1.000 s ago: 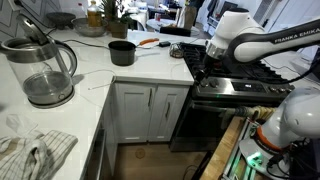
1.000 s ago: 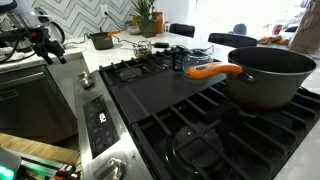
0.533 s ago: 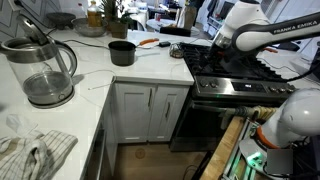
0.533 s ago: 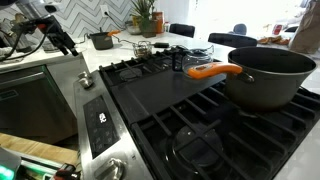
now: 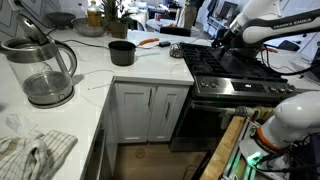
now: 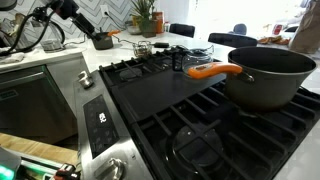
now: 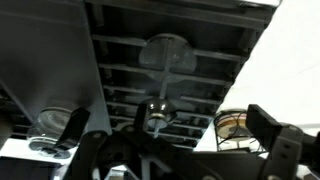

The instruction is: Remove the pot from the rear right plate onto the front left plate of the stove and spin the pot on the plate anticlockwise once

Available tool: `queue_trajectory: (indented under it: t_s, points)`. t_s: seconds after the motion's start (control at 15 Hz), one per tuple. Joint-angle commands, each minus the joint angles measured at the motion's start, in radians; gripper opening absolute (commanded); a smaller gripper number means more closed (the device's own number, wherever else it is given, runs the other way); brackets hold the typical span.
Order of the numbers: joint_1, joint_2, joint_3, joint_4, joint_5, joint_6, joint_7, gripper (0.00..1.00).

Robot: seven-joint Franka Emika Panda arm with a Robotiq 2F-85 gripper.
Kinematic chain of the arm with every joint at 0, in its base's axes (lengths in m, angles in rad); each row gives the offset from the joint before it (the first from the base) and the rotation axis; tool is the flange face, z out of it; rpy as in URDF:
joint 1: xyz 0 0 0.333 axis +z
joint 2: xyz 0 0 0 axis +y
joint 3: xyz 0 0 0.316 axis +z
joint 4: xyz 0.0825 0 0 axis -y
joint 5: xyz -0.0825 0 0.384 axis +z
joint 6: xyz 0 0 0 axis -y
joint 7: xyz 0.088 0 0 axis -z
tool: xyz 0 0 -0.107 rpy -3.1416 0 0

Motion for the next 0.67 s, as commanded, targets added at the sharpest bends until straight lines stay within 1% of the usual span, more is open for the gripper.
queue_trajectory:
  t_s: [0.0,0.07,0.27,0.4,0.47,0.53,0.6]
  points:
    - [-0.142,-0.005,0.005,0.003,-0.102,0.055,0.118,1.0]
    - [-0.183,-0.003,0.006,0.007,-0.128,0.071,0.148,1.0]
    - [-0.279,0.014,-0.003,0.033,-0.16,0.099,0.162,1.0]
    - [-0.309,0.035,-0.03,0.05,-0.145,0.116,0.118,1.0]
    - [-0.33,0.052,-0.043,0.063,-0.138,0.131,0.109,1.0]
    - [-0.359,0.067,-0.045,0.074,-0.141,0.156,0.127,1.0]
    - [-0.329,0.016,-0.022,0.048,-0.115,0.109,0.112,1.0]
